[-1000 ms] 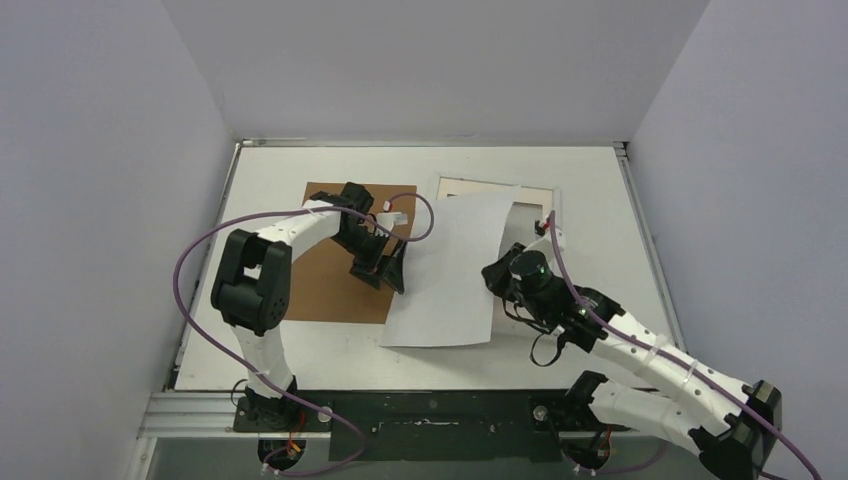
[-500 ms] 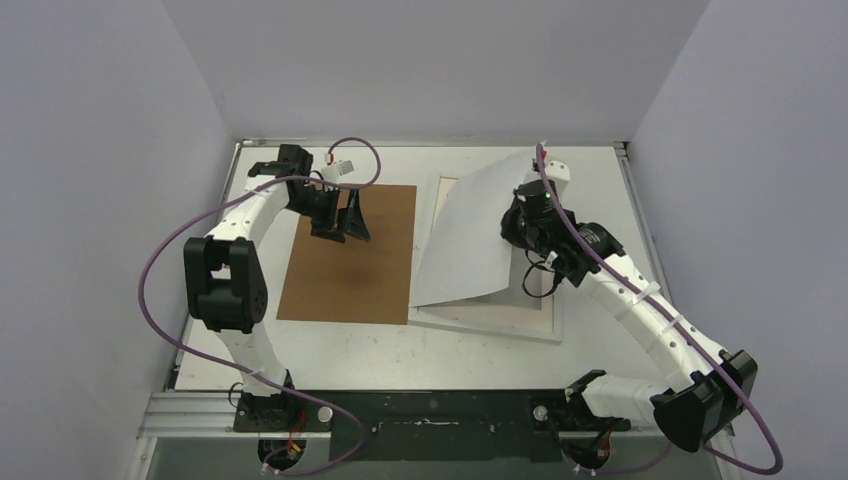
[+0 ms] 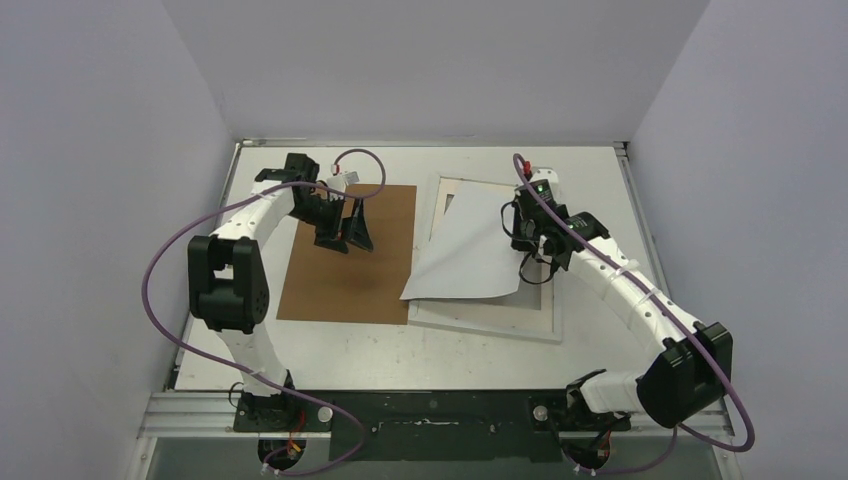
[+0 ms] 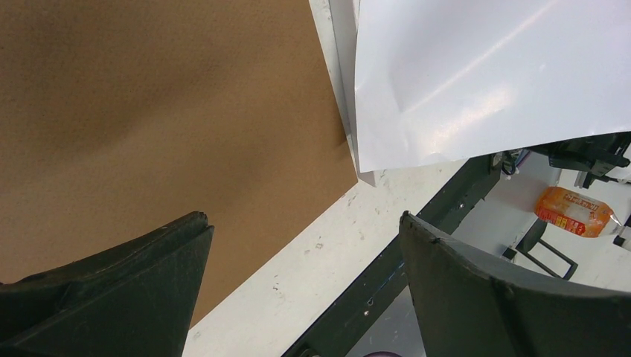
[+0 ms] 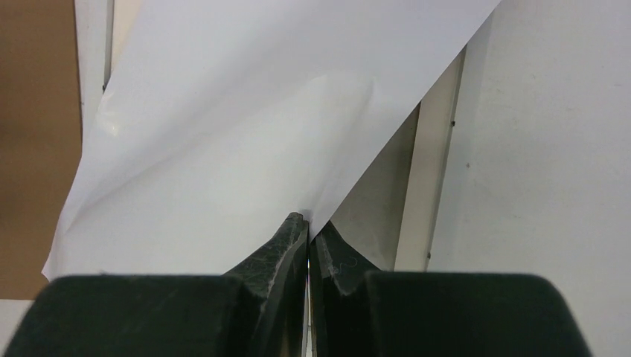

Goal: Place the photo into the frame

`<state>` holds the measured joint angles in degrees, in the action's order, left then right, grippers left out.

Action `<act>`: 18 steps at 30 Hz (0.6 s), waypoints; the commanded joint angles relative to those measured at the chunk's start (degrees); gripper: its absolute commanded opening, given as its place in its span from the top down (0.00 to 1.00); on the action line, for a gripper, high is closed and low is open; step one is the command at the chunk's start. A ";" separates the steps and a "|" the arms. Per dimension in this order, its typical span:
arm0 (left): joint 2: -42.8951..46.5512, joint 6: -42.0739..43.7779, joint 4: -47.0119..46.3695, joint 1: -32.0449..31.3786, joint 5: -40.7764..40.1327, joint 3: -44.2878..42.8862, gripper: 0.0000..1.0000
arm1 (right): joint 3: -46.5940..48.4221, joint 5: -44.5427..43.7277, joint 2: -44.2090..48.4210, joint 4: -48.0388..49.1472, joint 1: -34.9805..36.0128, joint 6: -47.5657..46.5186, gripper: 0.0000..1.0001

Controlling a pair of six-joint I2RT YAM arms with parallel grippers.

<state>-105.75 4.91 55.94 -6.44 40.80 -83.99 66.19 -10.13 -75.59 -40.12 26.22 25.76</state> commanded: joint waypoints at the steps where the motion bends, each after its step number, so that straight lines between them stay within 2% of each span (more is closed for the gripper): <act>1: 1.92 0.42 -0.86 0.02 0.60 -0.13 0.04 | 2.50 -0.24 -1.09 -2.19 0.07 -4.05 0.95; 11: 1.78 0.20 -0.96 -0.66 0.29 -0.21 0.04 | 6.58 2.19 1.38 -7.18 0.19 -8.77 0.95; 18: 1.78 -0.02 -0.89 -1.03 0.01 -0.62 0.03 | 4.30 6.12 1.94 -9.32 0.18 -10.34 0.85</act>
<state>-105.75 4.86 55.92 -7.16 40.73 -83.96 71.05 -6.20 -75.05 -47.22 26.24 17.45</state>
